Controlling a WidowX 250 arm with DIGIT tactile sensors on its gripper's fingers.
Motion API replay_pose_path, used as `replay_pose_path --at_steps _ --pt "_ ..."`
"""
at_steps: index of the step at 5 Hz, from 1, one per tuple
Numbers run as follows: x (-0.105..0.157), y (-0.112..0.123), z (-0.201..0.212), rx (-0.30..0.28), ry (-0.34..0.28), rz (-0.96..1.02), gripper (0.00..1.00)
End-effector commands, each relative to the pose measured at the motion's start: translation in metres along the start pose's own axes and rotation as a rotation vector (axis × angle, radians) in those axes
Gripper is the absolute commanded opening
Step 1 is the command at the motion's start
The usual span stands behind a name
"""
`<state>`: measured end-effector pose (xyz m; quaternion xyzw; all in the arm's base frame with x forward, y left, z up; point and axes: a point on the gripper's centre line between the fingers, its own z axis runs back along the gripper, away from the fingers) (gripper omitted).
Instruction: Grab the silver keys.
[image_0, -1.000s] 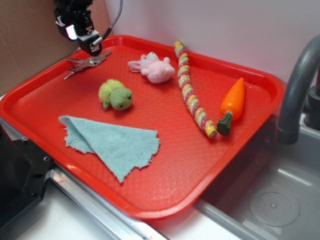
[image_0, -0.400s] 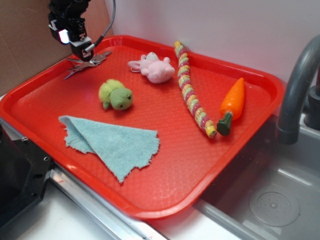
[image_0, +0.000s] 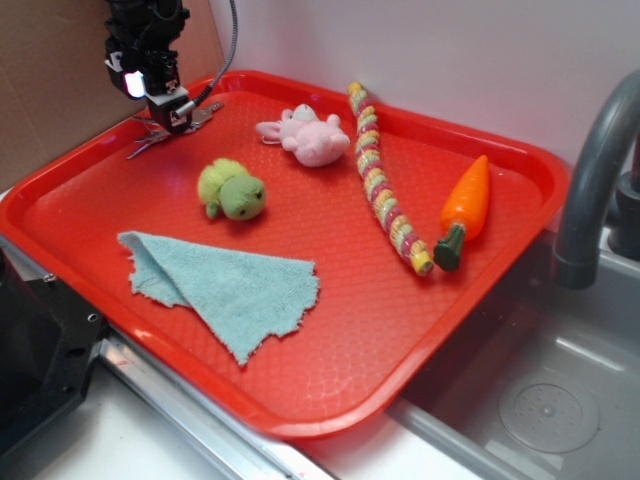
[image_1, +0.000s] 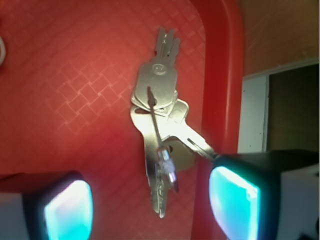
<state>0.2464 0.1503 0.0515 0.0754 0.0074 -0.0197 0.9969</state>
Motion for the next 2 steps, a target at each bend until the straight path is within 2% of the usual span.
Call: replay_pose_path --at_steps 1,2 --pt "0.0175 -0.0023 0.0032 0.003 -0.043 -0.021 1.0" --pt "0.0227 -0.0027 -0.005 -0.005 -0.028 -0.017 1.0"
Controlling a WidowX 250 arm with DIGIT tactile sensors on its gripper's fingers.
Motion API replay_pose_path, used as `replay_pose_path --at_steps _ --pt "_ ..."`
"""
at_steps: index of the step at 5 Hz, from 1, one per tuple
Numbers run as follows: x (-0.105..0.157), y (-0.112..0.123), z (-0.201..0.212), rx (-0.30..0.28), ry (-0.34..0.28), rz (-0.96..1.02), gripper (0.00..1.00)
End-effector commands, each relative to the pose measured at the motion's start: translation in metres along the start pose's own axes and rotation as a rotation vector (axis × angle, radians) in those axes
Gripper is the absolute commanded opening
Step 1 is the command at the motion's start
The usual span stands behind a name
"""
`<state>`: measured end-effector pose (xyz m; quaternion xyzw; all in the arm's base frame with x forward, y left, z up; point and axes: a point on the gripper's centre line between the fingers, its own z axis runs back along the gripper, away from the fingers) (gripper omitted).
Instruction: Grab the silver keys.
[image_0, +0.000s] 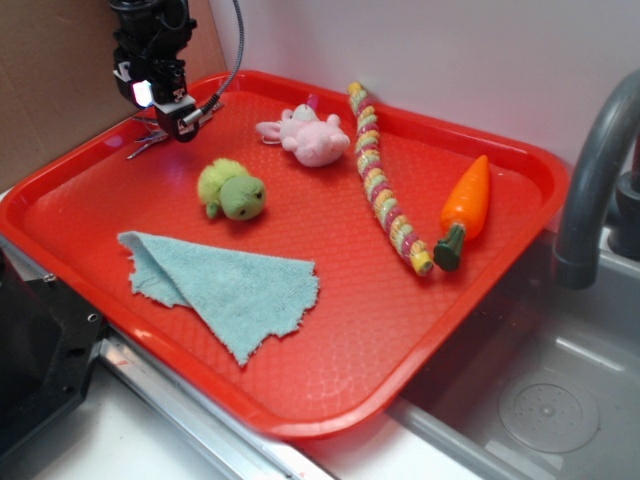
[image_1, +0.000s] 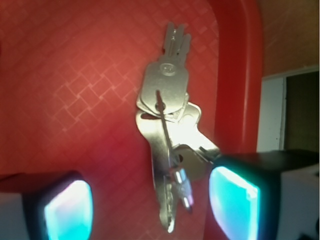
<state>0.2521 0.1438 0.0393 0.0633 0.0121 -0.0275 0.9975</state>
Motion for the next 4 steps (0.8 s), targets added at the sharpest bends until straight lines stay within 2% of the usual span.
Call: replay_pose_path --at_steps 1,4 --pt "0.017 0.0052 0.0014 0.013 -0.033 0.018 0.0" --pt "0.015 0.0015 -0.006 0.013 -0.022 0.019 0.0"
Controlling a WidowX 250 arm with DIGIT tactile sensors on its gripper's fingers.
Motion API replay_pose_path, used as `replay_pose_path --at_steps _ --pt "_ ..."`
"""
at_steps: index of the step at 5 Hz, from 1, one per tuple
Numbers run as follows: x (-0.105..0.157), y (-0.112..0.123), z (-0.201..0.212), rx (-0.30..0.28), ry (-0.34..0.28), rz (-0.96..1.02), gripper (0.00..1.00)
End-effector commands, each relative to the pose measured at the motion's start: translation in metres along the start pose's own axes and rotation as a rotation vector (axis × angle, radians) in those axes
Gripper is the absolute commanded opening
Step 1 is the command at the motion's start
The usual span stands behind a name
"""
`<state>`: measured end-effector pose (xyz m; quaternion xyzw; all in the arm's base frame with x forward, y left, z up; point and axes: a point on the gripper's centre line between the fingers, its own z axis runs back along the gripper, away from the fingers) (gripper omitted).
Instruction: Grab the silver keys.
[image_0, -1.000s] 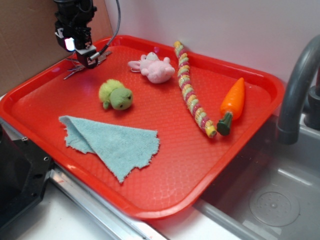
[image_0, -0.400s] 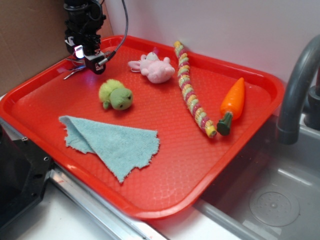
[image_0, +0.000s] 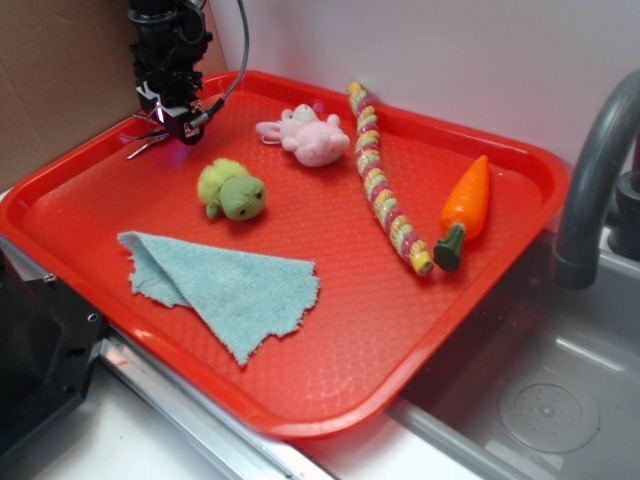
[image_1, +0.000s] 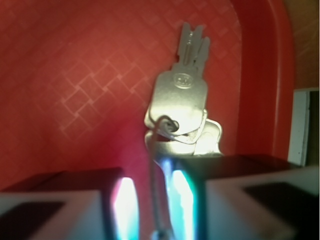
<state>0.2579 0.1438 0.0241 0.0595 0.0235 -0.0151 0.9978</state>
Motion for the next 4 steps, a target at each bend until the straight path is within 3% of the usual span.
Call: replay_pose_path --at_steps 1,3,4 --pt "0.009 0.001 0.001 0.024 -0.037 -0.005 0.0" --pt "0.001 -0.003 0.016 0.019 -0.044 0.014 0.0" --pt "-0.017 -0.023 0.068 -0.071 -0.067 0.032 0.0"
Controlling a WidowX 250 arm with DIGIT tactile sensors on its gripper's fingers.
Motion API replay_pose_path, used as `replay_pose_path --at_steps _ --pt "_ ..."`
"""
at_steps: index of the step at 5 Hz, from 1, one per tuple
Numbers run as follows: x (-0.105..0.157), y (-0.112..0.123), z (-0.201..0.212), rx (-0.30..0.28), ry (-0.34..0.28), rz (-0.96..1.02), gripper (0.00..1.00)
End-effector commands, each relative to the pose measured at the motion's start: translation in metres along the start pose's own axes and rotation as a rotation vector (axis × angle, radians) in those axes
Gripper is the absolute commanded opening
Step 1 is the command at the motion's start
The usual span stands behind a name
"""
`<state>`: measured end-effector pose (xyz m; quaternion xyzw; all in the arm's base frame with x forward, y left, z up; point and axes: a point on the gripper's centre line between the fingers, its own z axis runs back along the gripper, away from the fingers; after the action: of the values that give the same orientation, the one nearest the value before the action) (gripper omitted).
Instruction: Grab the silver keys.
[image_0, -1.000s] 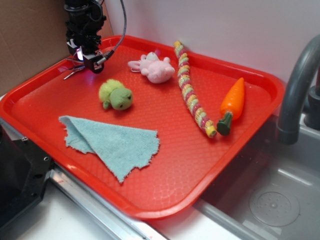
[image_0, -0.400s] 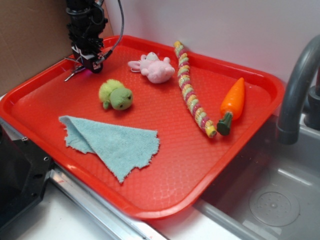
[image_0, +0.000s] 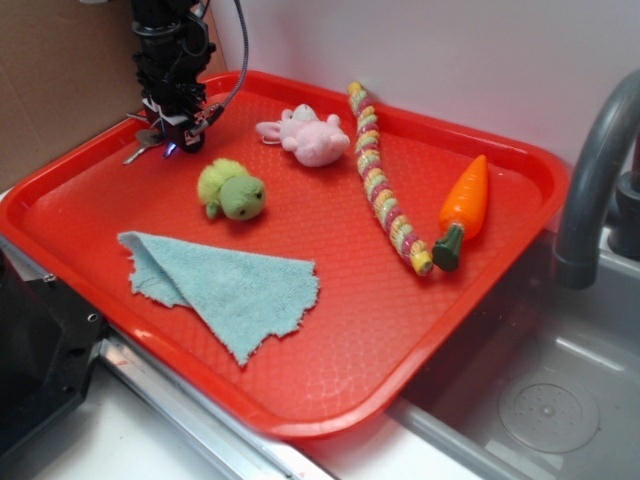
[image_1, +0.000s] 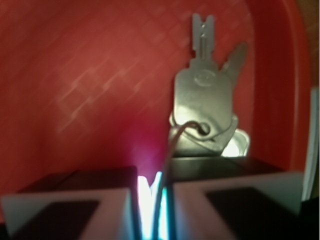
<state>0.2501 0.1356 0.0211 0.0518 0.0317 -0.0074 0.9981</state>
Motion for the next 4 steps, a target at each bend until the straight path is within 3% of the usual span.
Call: replay_pose_path --at_steps 1,2,3,4 --pt "-0.029 -0.052 0.125 -0.18 -0.074 0.02 0.0" --pt "-0.039 -0.092 0.182 -0.245 -0.056 0.051 0.0" --pt "-0.056 -0.114 0.233 -0.248 -0.082 0.034 0.0" --pt "-0.05 -0.11 0.279 -0.18 -0.086 0.0 0.0"
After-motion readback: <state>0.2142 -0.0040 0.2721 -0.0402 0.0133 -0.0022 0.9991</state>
